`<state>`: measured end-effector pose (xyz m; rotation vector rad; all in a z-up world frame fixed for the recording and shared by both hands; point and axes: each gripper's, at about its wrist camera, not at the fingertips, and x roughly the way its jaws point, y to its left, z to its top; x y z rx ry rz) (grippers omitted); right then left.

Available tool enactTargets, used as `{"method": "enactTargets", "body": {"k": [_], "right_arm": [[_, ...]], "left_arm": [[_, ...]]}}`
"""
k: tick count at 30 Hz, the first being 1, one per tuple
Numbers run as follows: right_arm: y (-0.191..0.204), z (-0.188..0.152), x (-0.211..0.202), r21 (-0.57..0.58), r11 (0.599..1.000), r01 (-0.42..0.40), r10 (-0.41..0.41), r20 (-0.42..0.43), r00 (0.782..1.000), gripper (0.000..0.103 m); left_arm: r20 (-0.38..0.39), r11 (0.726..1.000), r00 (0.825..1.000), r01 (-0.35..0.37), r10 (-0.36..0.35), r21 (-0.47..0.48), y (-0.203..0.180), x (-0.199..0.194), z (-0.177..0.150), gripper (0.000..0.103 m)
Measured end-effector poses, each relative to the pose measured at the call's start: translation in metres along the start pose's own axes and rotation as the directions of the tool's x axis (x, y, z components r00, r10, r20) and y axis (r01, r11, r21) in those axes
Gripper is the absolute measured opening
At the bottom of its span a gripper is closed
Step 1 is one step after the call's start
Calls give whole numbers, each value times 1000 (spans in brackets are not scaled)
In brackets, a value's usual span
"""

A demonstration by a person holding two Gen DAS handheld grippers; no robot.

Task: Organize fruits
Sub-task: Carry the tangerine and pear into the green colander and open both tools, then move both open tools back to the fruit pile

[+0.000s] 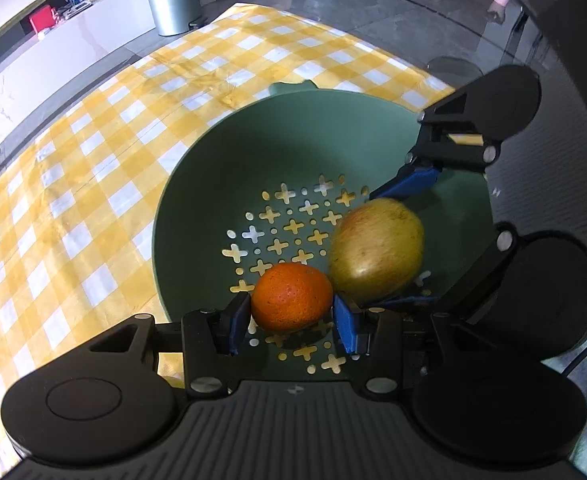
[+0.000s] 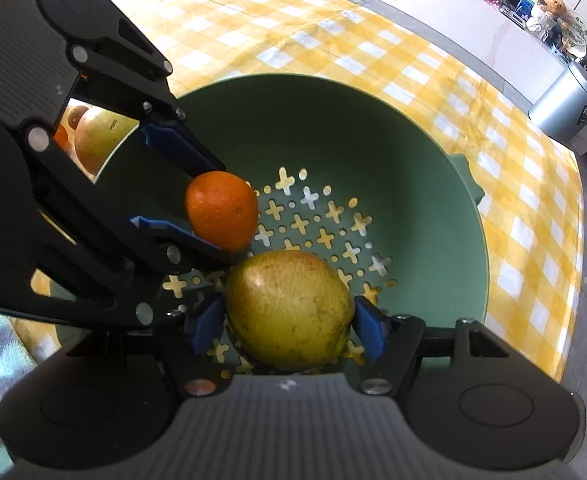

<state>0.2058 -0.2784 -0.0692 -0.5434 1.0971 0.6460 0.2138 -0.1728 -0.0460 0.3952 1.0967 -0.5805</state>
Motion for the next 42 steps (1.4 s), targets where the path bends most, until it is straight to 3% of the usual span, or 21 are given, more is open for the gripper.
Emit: {"method": "enactTargets", "body": {"k": [11,16,18,23,28,33,42], "right_arm": [[-2,-9,-13,-15,997,82,-81,35,996,68],[-1,-10,-22,-28,989,143,-141,56,988,80],[1,-11,-26,-29,989,142,-140,62,988,82],[9,-9,-36,-29,980,197,-194,88,977,82],[11,-9,-60,58,970,234,-240,128,962,82],[16,-16,-84,191,961,198,-234,189,954,82],[54,-25,-111,363,931,30,-163,341,926,82]], "left_arm": [[-25,998,998,-57,58,12,-10,7,5,58],[-18,996,996,-90,90,0,-10,0,6,72],[-17,995,995,-95,95,-8,-10,-4,5,72],[54,990,990,-132,134,-43,-11,-27,1,73],[140,978,972,-172,188,-122,-7,-60,-10,73],[198,965,956,-179,216,-191,1,-93,-30,73],[231,946,941,-184,247,-266,11,-139,-78,73]]}}
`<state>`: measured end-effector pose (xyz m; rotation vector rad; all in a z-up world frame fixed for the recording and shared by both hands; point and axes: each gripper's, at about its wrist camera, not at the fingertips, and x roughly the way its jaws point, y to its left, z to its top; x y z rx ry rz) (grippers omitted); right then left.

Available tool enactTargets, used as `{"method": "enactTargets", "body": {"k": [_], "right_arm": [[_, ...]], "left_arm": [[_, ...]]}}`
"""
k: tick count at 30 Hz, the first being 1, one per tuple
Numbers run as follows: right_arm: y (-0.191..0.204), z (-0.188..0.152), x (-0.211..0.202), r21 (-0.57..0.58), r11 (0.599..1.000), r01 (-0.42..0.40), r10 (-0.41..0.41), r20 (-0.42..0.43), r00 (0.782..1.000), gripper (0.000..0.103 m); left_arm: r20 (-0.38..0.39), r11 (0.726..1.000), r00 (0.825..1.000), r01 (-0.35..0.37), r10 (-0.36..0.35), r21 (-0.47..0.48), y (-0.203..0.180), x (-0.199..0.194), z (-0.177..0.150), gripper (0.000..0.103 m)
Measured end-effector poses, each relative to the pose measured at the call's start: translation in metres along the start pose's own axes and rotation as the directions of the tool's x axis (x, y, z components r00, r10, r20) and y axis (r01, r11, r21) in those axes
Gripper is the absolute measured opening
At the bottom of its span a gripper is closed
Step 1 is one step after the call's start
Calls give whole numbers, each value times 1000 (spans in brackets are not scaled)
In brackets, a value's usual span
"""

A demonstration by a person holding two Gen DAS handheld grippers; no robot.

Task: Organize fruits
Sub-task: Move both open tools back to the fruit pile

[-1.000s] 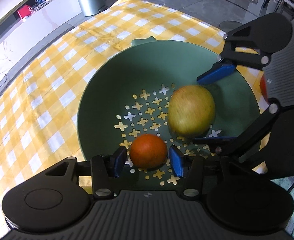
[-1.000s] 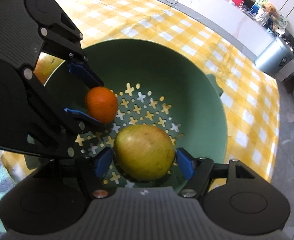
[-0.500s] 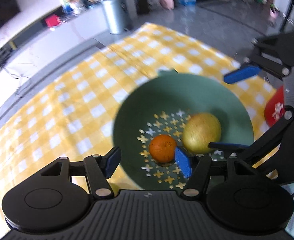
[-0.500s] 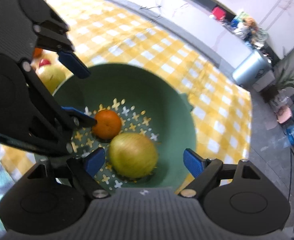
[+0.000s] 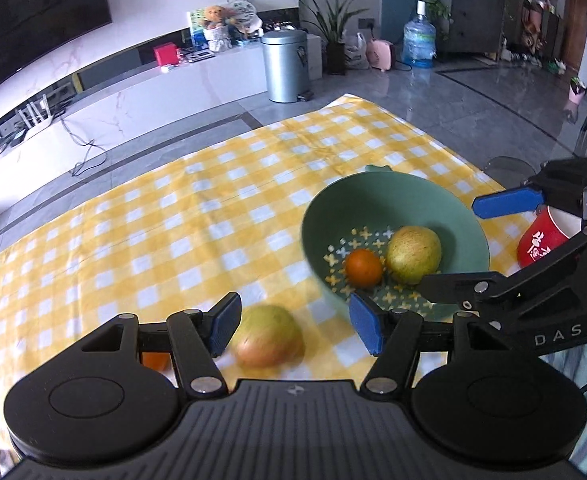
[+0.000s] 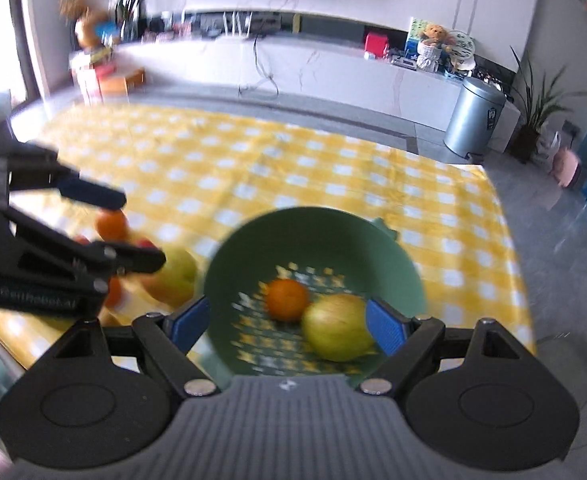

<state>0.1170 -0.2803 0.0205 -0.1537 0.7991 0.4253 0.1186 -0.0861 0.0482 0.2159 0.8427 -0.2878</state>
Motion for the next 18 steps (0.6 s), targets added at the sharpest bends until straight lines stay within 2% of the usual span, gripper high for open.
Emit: {"method": "enactTargets", "body": {"k": [4,8,16,18], "right_arm": [[28,-10,-7,56,998,-24,20,65,998,81],[51,-20,-3,127,990,-56,44,95,995,81],[93,-29,20,169,982,-90,64,151,986,81],[101,-30,26,179,981,-76,46,168,985,81]], "left_arm": [[16,998,999,-30,31,-51,17,-16,-18,73],[22,994,998,-65,67,-89,33,-23,-34,73],[17,973,997,-67,72,-219,78,-26,-67,73],[17,964,997,-71,78,-255,90,-25,-73,73]]}}
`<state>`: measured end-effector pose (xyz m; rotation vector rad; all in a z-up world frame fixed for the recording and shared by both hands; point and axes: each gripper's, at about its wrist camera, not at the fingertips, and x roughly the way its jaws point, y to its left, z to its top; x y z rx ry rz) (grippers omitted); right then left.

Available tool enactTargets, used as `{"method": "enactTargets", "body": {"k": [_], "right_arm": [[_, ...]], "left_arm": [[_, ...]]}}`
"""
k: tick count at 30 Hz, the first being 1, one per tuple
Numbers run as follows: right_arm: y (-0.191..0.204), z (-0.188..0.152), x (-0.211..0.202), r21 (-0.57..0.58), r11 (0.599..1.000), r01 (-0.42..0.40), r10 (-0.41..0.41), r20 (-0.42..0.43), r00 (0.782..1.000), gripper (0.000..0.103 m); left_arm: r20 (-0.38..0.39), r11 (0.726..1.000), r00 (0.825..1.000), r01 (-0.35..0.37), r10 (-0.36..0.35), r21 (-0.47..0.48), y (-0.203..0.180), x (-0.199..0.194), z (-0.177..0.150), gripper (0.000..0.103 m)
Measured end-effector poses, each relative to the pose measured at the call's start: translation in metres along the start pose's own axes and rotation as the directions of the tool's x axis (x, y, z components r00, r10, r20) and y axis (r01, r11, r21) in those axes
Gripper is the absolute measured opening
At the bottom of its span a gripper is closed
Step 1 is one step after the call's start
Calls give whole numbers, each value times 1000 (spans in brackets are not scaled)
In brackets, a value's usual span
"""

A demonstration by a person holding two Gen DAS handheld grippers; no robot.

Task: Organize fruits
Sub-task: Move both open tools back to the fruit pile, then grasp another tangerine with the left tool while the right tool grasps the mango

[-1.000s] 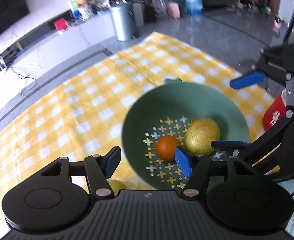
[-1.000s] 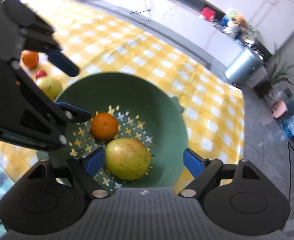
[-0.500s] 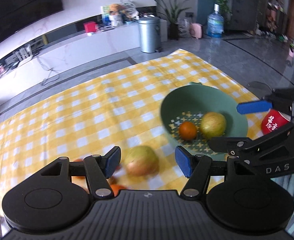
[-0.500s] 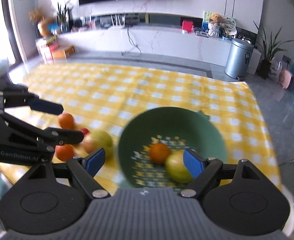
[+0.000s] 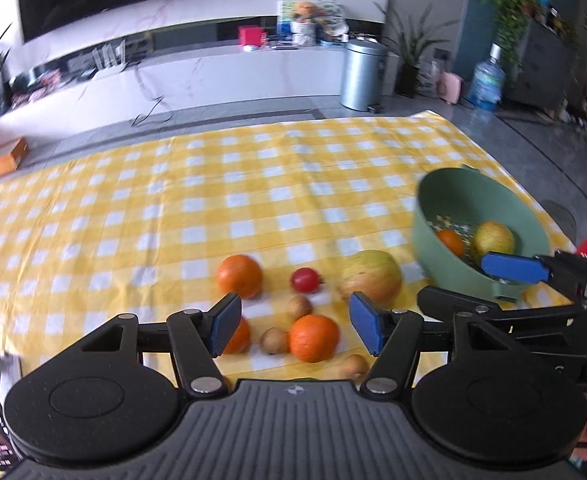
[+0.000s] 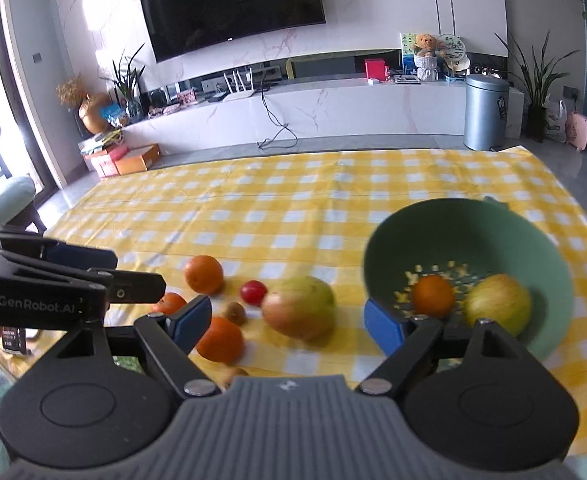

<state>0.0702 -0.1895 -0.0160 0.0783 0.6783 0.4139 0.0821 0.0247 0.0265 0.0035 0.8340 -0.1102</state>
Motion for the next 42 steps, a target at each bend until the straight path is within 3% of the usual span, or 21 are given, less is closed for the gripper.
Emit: {"method": "enactTargets", "body": {"k": [7,11,26,31,33,38,42], "right_arm": [[16,-6,23,-20,1000,7,-7,28,1000,81],[23,-5,39,-60,998,20,-19,19,1000,73],[39,-20,82,-184,980,74,-72,19,997,61],[30,-21,85,-135,983,128,-125,33,992,63],[27,-22,89,-120,980,160,-158,25,987,72],[31,-25,96,-157,964,215,-214,23,976,74],[38,-29,103,-215,941,261,-264,17,964,74]], "left_arm": [[22,997,1000,15,-14,-82,30,12,-5,73],[20,995,1000,26,-24,-97,39,24,-8,73],[18,989,999,30,-28,-146,57,63,-24,73],[-14,991,1000,1,-3,-137,58,73,-26,73],[-40,988,999,-3,-3,-151,60,80,-29,73],[-82,983,996,10,-25,-184,64,90,-33,73],[-85,978,996,14,-32,-207,66,94,-35,66]]}}
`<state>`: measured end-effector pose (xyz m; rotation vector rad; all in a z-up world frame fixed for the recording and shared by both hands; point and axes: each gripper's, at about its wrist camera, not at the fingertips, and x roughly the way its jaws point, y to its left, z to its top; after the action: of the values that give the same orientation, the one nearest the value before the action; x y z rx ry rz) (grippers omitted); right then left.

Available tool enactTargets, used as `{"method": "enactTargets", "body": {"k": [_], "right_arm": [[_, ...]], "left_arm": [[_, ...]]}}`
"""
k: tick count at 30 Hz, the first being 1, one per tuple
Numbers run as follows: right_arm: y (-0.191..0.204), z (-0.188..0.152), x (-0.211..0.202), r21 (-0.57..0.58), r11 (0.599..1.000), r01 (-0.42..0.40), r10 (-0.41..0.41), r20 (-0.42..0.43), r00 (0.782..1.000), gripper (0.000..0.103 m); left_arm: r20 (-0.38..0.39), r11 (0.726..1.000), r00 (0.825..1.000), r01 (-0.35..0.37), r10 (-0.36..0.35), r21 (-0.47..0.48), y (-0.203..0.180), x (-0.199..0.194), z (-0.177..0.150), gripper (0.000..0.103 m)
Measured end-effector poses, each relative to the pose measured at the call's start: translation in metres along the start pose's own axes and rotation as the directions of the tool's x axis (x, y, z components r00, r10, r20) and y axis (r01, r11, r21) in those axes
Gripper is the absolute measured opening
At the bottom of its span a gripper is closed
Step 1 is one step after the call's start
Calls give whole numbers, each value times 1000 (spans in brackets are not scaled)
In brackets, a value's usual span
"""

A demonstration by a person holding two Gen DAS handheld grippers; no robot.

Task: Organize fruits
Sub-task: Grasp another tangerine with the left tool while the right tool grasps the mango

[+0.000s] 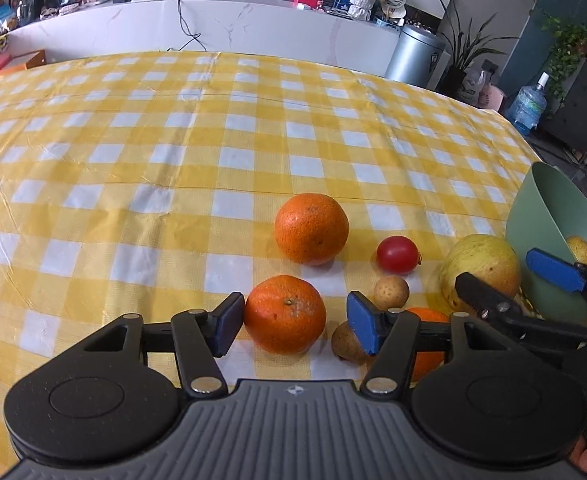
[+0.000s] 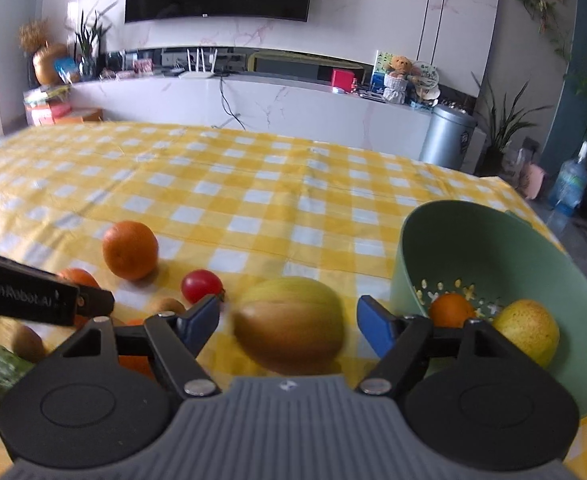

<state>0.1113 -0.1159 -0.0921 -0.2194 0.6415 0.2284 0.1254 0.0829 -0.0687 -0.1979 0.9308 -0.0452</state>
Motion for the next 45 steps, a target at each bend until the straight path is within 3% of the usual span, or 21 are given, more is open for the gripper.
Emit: {"method": "enactTargets", "body": {"k": [8,10,13,25,29,45], "right_arm": [[4,-1,3,-21,1000,10,-10,3,1000,76],[3,-1,2,-16,1000,6,-6,4,1000,75],[5,-1,0,-15,1000,-19,20,8,1000,64],[13,-3,9,-58,998,10,-12,-37,999,71],[12,-4,9,-54,998,26,-27,-34,999,65],[3,-3,0,-4,1000,-5,5,0,1000,64]], "left_arm": [[-26,1000,1000,-10,10,-9,2,5,-1,61],[-23,1000,1000,-15,14,-5,2,5,-1,56],[-23,1000,1000,-10,10,0,2,5,-1,50],[-18,999,1000,-21,22,35,-2,6,-2,50],[-14,999,1000,-22,22,39,-3,6,-3,50],[31,997,997,-65,64,35,-1,-1,-4,48]]}}
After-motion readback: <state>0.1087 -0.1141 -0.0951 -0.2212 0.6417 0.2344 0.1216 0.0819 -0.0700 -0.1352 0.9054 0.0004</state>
